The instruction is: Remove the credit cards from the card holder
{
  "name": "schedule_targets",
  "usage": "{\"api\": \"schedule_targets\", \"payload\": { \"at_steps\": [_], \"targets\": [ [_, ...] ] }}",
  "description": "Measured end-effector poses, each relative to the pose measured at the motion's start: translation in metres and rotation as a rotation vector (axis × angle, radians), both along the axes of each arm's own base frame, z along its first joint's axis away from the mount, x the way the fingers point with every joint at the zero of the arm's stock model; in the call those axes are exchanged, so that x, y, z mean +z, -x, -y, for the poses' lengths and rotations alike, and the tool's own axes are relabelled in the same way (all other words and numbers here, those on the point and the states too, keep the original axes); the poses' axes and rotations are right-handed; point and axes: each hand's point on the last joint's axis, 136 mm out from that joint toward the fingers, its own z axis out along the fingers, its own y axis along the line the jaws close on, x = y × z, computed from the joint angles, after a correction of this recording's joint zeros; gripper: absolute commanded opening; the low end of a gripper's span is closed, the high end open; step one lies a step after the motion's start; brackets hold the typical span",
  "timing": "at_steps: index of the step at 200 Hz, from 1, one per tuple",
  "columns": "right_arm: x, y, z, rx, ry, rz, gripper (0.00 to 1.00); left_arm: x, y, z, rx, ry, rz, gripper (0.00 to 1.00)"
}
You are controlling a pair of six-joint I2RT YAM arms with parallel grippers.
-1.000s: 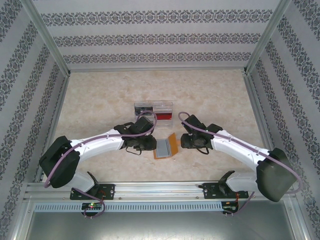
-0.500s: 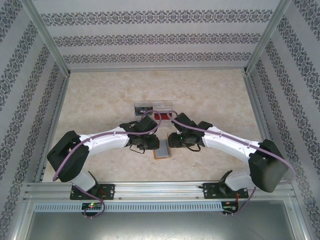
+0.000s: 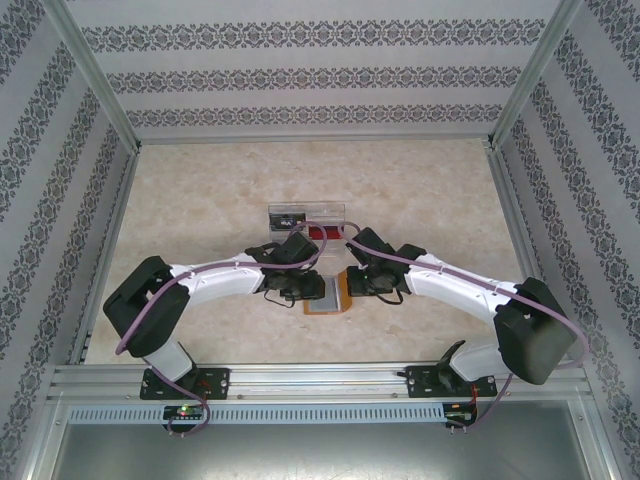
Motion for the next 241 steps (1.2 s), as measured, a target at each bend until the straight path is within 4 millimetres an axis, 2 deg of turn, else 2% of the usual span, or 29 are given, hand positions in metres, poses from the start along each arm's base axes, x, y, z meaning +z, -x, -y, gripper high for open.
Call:
{"api": "schedule_targets", "payload": {
  "at_steps": [67, 176, 208, 241],
  "targets": [
    [-0.005, 0.001, 0.004, -0.005, 0.011, 0.001, 0.0, 0.0, -0.001, 0.002, 0.001, 0.001, -0.005, 0.38],
    [-0.008, 0.003, 0.005, -0.022, 0.01, -0.007, 0.0, 0.018, -0.004, 0.027, -0.044, 0.123, 0.019, 0.38],
    [-0.009, 0.003, 0.005, -0.025, 0.009, -0.008, 0.0, 0.023, -0.007, 0.024, -0.032, 0.116, 0.041, 0.38],
    [-0.009, 0.003, 0.005, -0.024, 0.009, -0.007, 0.0, 0.033, -0.013, 0.012, 0.003, 0.076, 0.09, 0.38]
  ]
}}
